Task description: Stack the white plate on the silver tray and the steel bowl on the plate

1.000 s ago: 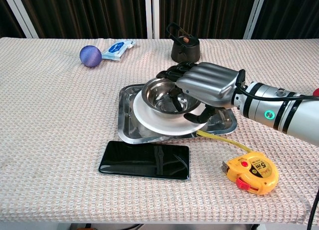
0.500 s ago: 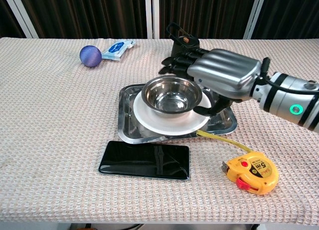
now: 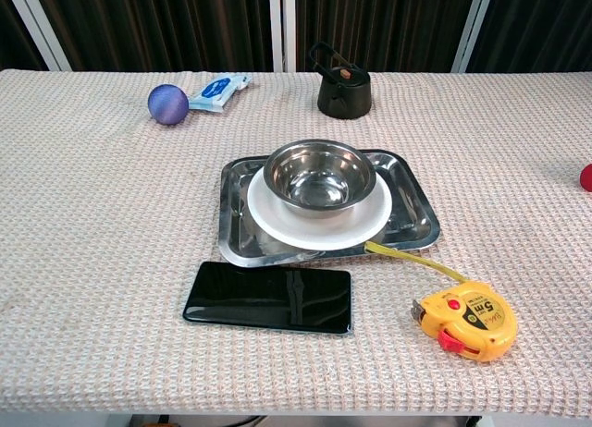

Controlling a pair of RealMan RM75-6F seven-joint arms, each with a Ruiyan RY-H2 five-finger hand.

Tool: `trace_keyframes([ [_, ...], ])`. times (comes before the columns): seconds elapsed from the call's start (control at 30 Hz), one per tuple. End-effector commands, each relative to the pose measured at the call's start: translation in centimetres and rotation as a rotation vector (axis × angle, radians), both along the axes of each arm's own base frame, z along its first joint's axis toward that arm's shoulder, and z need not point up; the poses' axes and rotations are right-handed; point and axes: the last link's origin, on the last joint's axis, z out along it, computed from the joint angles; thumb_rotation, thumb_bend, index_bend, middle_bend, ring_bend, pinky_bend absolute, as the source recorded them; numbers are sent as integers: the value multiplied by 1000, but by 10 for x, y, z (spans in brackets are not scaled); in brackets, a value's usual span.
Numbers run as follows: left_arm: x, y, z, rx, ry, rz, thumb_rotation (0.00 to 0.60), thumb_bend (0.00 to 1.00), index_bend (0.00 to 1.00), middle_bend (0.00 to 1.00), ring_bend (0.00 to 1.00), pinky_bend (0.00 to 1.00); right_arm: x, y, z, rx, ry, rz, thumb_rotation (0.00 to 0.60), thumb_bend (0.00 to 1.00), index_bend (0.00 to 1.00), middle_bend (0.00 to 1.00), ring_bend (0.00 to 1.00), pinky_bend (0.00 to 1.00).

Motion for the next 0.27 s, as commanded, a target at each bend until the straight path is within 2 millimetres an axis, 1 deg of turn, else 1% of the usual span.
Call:
trace_keyframes([
  [0.03,-2,-25,6,-25,30,7,600,12,200,154,55,199,-61,35,34,-108,3,-195,600,214,0,0,0,0],
  [0.1,-2,-36,7,-28,36,16,600,7,193,154,55,198,-79,48,39,-125,-4,-257,600,214,0,0,0,0],
  [0.13,-3,-41,8,-30,38,20,600,6,190,154,55,198,-85,52,41,-131,-8,-275,600,214,0,0,0,0],
  [0.2,-2,-49,7,-30,33,18,600,6,171,148,55,192,-92,57,45,-142,-21,-290,600,214,0,0,0,0],
  [0.27,1,-54,6,-22,26,4,600,5,157,141,55,185,-93,59,47,-154,-31,-280,600,214,0,0,0,0],
])
